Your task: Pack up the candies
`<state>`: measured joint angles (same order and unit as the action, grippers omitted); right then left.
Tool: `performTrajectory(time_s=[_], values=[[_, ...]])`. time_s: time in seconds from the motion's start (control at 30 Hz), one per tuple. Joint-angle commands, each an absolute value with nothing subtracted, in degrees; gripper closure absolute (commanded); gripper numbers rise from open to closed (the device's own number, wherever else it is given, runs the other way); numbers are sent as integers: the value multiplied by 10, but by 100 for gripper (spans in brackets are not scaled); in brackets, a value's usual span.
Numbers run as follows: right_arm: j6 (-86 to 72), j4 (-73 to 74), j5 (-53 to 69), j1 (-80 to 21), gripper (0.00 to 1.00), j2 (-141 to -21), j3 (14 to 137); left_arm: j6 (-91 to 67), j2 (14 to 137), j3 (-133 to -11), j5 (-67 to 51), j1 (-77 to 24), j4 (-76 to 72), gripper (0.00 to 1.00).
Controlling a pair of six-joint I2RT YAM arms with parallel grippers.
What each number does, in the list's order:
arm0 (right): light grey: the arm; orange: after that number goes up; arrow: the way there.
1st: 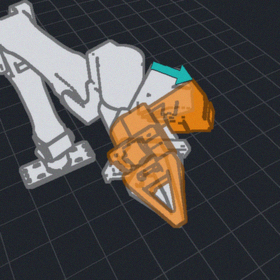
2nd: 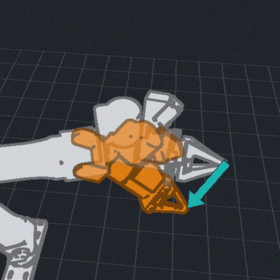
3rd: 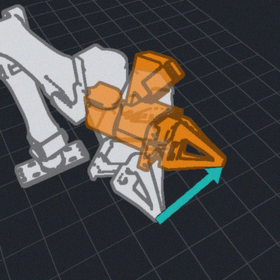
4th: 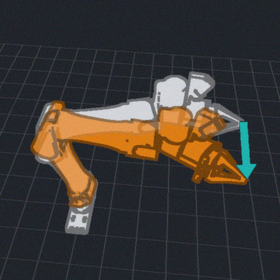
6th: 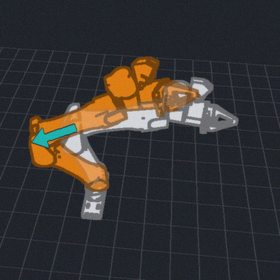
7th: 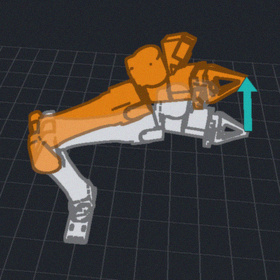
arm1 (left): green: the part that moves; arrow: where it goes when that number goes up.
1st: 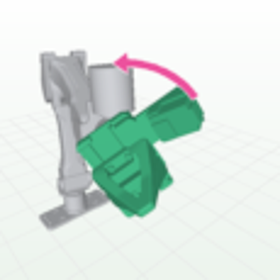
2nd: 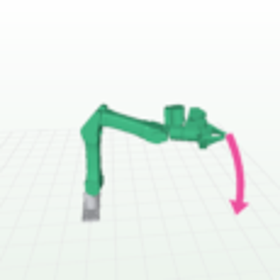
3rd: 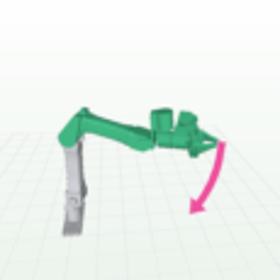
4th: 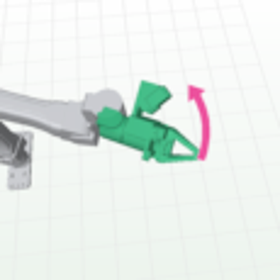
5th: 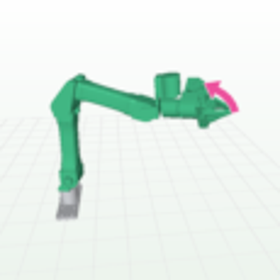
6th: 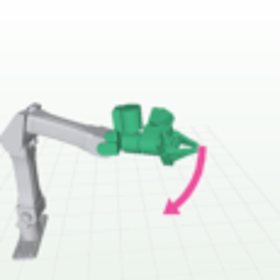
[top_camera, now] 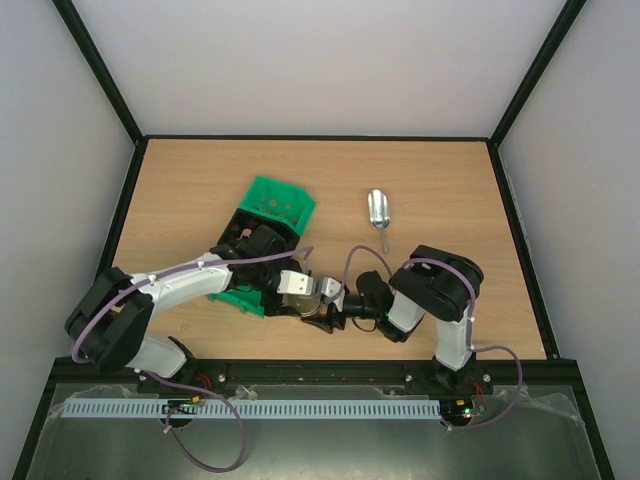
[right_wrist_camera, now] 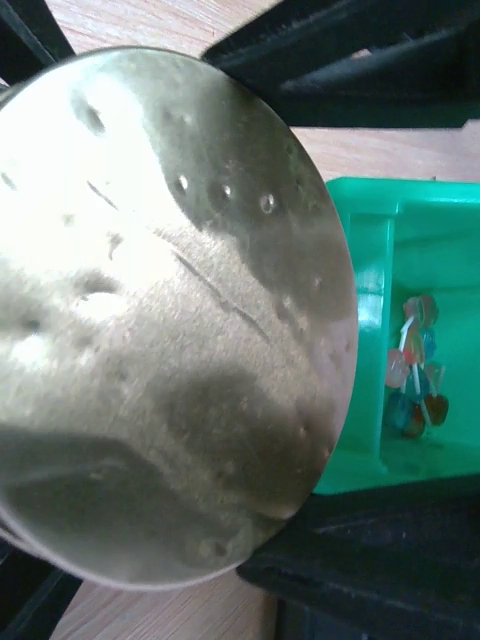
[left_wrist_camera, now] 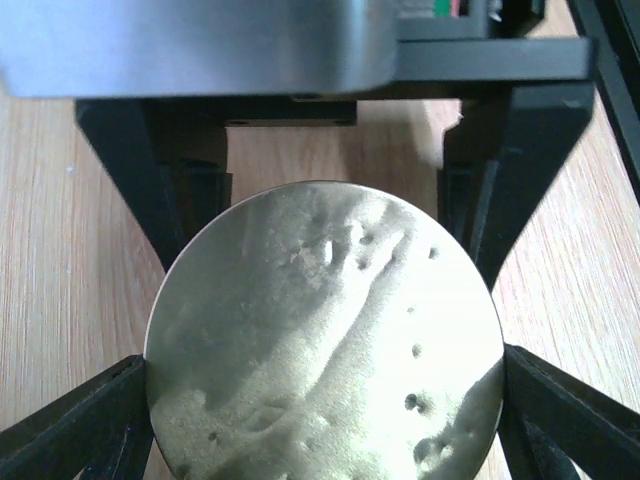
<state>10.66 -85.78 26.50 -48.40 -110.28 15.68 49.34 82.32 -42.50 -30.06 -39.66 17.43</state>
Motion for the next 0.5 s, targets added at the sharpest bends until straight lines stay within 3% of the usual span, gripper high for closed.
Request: performTrajectory(time_s=[0.0,0.17,0.47], values=[[80,-847,337,-486,86,-1084,150,723,839,-451,-254,-388,269,26],[72,-846,311,-486,86,-1085,155,665,857,-502,-270,-376,274,2],[33,-875,220,-486,87,-1106,160,417,762,-424,-292,-376,190,1]])
